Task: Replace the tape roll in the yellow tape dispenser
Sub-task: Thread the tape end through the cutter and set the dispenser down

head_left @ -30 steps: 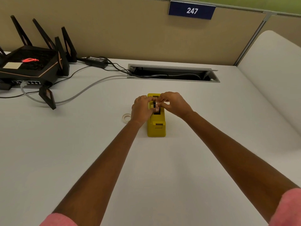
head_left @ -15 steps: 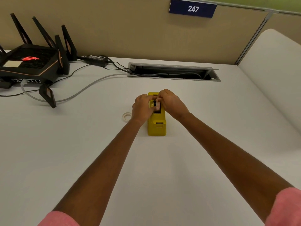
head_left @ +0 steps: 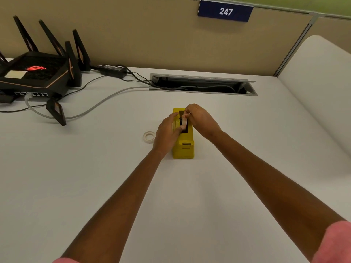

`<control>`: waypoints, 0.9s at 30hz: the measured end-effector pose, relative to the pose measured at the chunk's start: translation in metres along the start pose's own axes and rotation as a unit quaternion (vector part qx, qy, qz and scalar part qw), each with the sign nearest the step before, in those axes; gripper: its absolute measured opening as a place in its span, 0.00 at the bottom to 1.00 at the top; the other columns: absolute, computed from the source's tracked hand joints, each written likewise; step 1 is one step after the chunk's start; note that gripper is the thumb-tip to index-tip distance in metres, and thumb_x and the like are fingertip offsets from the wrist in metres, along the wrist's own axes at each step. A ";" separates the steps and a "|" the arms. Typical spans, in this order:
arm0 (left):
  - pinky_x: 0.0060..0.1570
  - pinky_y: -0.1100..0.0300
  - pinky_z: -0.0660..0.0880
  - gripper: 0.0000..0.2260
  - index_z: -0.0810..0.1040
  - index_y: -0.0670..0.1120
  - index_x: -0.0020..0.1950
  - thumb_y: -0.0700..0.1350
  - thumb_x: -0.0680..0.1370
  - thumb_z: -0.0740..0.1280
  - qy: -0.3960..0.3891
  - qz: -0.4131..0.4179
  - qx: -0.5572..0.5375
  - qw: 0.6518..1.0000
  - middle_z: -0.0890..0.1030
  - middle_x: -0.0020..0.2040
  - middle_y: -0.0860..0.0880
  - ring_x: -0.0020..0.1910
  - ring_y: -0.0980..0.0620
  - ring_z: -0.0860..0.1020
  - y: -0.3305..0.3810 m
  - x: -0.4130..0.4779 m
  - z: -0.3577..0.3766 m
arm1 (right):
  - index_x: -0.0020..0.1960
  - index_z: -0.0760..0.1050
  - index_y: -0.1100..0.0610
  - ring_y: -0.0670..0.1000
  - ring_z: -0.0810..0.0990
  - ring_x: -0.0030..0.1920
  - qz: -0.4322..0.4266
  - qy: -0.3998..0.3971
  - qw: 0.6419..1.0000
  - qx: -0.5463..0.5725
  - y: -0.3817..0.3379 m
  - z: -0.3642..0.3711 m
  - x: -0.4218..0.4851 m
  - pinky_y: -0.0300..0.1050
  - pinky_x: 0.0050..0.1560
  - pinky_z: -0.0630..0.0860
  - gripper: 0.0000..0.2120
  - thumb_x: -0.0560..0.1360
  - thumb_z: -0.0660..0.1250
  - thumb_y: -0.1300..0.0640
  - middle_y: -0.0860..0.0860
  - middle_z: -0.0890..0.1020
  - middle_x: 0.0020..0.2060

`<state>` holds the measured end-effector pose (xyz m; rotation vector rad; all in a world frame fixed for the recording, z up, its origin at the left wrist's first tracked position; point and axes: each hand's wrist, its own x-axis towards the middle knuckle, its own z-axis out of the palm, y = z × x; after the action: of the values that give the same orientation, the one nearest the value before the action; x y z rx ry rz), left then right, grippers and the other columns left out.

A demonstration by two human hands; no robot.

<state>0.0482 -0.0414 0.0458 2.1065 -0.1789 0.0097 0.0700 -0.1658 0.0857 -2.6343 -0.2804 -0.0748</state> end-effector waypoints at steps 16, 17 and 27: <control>0.61 0.57 0.70 0.30 0.61 0.47 0.69 0.54 0.72 0.68 -0.010 0.076 -0.003 0.997 0.74 0.65 0.46 0.63 0.48 0.73 -0.037 -0.050 0.016 | 0.56 0.69 0.63 0.55 0.76 0.50 -0.053 0.072 0.993 -0.074 -0.003 0.011 -0.027 0.47 0.49 0.76 0.10 0.78 0.55 0.59 0.59 0.74 0.58; 0.62 0.55 0.71 0.30 0.61 0.46 0.69 0.53 0.72 0.68 -0.009 0.077 0.002 0.997 0.74 0.65 0.45 0.63 0.48 0.73 -0.037 -0.050 0.016 | 0.56 0.69 0.63 0.55 0.76 0.51 -0.051 0.073 0.993 -0.075 -0.003 0.011 -0.029 0.49 0.49 0.77 0.10 0.78 0.56 0.59 0.59 0.74 0.58; 0.64 0.50 0.71 0.30 0.61 0.43 0.70 0.53 0.73 0.67 -0.002 0.082 0.035 0.996 0.73 0.66 0.44 0.64 0.46 0.72 -0.035 -0.051 0.016 | 0.55 0.69 0.63 0.55 0.76 0.52 -0.029 0.080 0.994 -0.068 -0.004 0.015 -0.038 0.50 0.48 0.78 0.09 0.78 0.56 0.61 0.59 0.74 0.56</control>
<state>0.0009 -0.0312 0.0036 2.1559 -0.3576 0.1108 0.0321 -0.1626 0.0707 -2.7348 -0.3062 -0.3325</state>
